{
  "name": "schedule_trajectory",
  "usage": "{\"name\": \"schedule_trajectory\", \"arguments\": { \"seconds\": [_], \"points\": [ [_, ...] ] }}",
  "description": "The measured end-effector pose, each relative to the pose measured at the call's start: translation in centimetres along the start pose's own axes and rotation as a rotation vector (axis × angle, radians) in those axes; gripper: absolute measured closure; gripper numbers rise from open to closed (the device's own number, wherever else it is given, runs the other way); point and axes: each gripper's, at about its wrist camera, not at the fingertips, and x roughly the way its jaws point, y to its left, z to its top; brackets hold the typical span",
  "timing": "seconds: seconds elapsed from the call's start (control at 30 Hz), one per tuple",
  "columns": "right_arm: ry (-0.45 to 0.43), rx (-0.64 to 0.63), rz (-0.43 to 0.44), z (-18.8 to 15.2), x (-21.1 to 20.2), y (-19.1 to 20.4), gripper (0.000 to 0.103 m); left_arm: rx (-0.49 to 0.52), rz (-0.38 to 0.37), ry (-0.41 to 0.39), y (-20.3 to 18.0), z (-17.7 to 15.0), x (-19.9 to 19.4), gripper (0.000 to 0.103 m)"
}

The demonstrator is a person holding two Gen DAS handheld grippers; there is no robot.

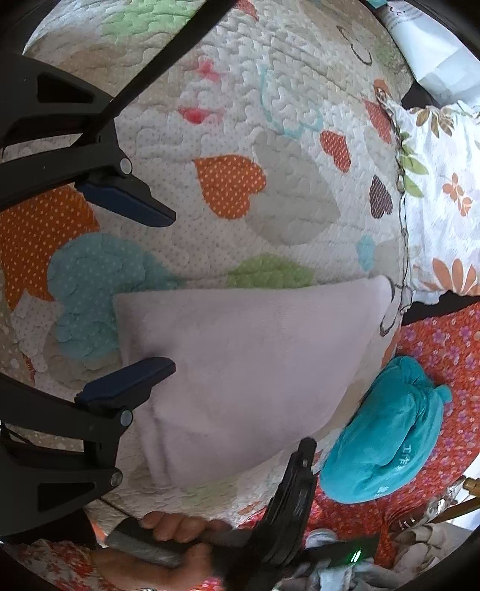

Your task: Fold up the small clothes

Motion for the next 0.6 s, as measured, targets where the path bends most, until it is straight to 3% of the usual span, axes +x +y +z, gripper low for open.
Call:
{"name": "schedule_trajectory", "arguments": {
  "seconds": [0.07,0.13,0.37,0.53,0.6],
  "points": [
    [0.002,-0.002,0.099,-0.6,-0.8,0.8,0.072,-0.017,0.008,-0.011,0.6,0.2,-0.3,0.031],
    [0.028,-0.044,0.138,-1.6,-0.8,2.4,0.072,-0.038,0.020,-0.026,1.4,0.5,-0.6,0.031],
    [0.160,-0.221,0.088,-6.5,1.0,6.2,0.071,-0.118,0.077,-0.093,4.0,1.3,-2.3,0.031],
    [0.177,-0.182,0.084,-8.2,-1.5,5.1,0.069,-0.145,0.081,-0.147,5.1,2.0,-4.2,0.031],
    [0.153,-0.140,0.140,-7.1,-2.8,5.6,0.069,-0.154,0.069,-0.170,5.5,2.4,-5.0,0.030]
  ]
}}
